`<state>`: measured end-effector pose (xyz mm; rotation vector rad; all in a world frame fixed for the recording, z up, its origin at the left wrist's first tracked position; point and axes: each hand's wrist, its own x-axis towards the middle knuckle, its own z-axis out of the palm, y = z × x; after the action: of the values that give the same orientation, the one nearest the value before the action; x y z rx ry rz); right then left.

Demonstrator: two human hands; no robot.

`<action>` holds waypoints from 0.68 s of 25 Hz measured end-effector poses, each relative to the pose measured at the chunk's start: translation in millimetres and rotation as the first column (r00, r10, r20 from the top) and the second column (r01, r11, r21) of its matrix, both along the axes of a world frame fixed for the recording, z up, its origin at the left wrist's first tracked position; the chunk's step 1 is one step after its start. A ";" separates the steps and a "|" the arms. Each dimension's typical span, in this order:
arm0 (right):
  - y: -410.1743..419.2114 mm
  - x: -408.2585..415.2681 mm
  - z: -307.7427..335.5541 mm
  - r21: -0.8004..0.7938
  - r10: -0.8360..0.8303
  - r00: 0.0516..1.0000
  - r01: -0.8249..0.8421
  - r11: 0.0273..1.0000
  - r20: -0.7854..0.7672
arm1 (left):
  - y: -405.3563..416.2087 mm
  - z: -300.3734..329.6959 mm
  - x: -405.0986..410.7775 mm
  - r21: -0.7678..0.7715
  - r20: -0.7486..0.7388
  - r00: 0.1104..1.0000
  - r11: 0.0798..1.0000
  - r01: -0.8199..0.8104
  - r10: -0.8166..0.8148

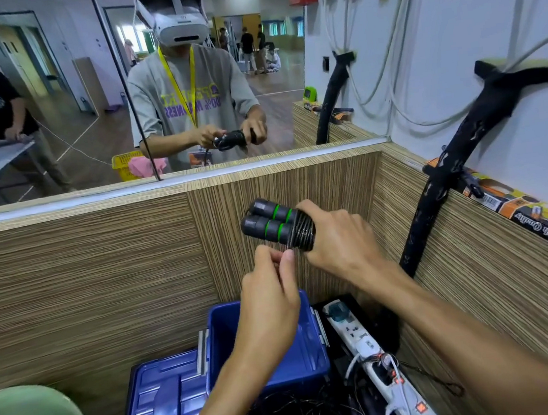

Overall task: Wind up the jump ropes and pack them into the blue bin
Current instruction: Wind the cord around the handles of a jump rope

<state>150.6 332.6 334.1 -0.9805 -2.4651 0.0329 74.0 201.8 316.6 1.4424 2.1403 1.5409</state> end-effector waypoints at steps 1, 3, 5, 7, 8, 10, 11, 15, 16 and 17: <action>1.1 1.9 0.5 0.002 -0.001 1.000 0.001 1.000 -0.005 | -0.3 -1.6 -1.2 0.026 0.069 0.997 0.999 0.023 -0.025; 0.1 3.5 -0.7 -0.013 -0.001 1.000 0.001 1.000 -0.003 | 0.7 0.8 -3.5 0.050 0.160 0.984 0.997 0.067 -0.074; -1.9 0.4 -4.3 0.000 0.014 1.000 -0.014 1.000 0.013 | 2.4 4.0 -2.8 0.066 0.230 0.966 0.992 0.106 -0.119; 0.3 -1.8 -1.4 0.026 0.005 1.000 -0.005 1.000 0.001 | 5.2 4.0 -2.6 0.112 0.399 0.899 0.983 0.148 -0.181; 2.5 -1.8 2.3 0.024 0.005 1.000 -0.005 1.000 -0.020 | 5.0 2.2 -4.5 0.137 0.513 0.829 0.974 0.179 -0.224; 4.9 0.9 8.2 0.032 0.019 0.999 -0.018 0.999 -0.044 | 4.5 -6.0 -12.2 0.146 0.672 0.671 0.944 0.295 -0.314; 4.4 2.8 8.1 0.043 0.026 0.999 -0.024 0.999 -0.043 | 4.9 -11.5 -16.0 0.121 0.714 0.619 0.928 0.352 -0.327; 1.4 8.4 -2.1 0.003 0.025 0.995 -0.025 1.000 -0.096 | 10.0 -31.2 -21.9 -0.014 0.707 0.663 0.933 0.359 -0.245; 0.7 8.7 -3.6 -0.012 0.032 0.993 -0.033 0.999 -0.114 | 11.4 -33.1 -21.6 -0.009 0.678 0.695 0.943 0.332 -0.238; 0.5 8.9 -3.3 -0.012 0.048 0.990 -0.050 0.999 -0.132 | 13.1 -34.3 -21.4 0.005 0.642 0.728 0.951 0.311 -0.241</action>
<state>159.6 333.1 330.8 -0.8945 -2.3711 0.1289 52.7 214.9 282.3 0.9444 1.4940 1.4897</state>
